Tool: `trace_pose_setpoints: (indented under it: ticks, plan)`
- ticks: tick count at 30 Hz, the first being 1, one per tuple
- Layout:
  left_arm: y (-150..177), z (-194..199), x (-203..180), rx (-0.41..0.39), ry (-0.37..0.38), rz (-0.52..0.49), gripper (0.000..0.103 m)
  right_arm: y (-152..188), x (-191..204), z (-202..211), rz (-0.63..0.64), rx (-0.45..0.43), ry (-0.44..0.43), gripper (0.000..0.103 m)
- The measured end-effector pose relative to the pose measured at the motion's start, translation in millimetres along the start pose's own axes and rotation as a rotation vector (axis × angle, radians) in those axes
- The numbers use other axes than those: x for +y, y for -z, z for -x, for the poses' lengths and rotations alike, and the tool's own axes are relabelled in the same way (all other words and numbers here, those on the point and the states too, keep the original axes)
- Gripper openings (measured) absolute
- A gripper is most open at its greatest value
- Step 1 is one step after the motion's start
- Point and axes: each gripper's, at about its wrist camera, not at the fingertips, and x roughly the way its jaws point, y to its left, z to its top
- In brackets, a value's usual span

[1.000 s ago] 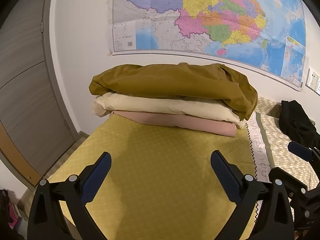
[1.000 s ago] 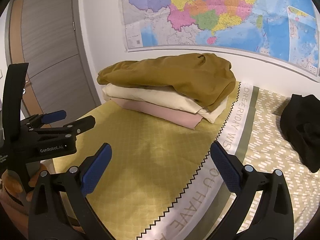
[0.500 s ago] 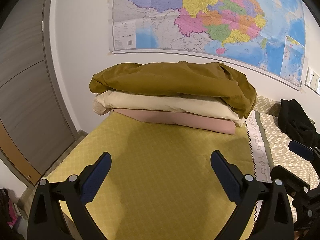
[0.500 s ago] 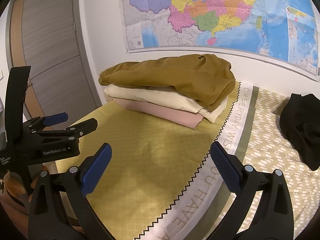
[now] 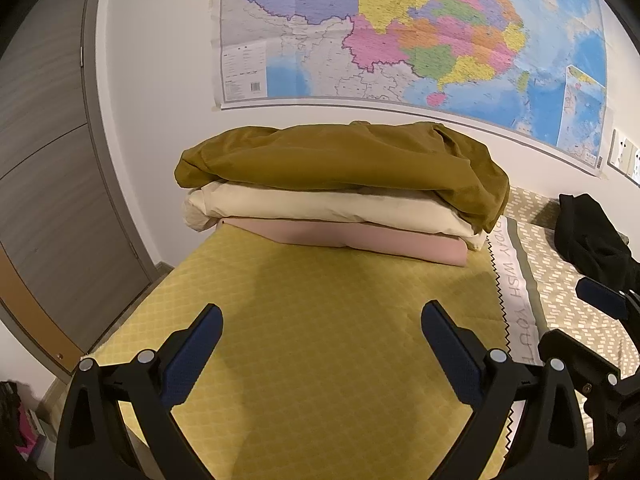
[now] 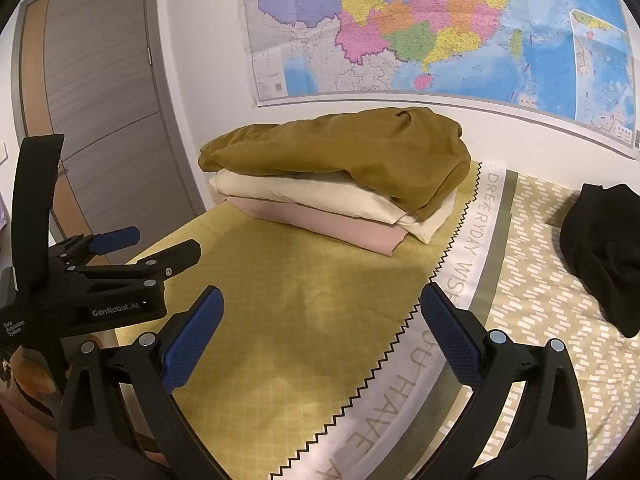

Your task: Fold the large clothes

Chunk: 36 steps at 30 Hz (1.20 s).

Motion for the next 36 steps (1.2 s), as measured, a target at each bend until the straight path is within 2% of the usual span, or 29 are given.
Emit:
trace_pose_setpoints:
  ticks: [36]
  plan:
    - [4.2,0.2,-6.2,0.005,0.007,-0.007,0.096,-0.9,0.2,0.6,-0.012,0.002,0.006,0.097]
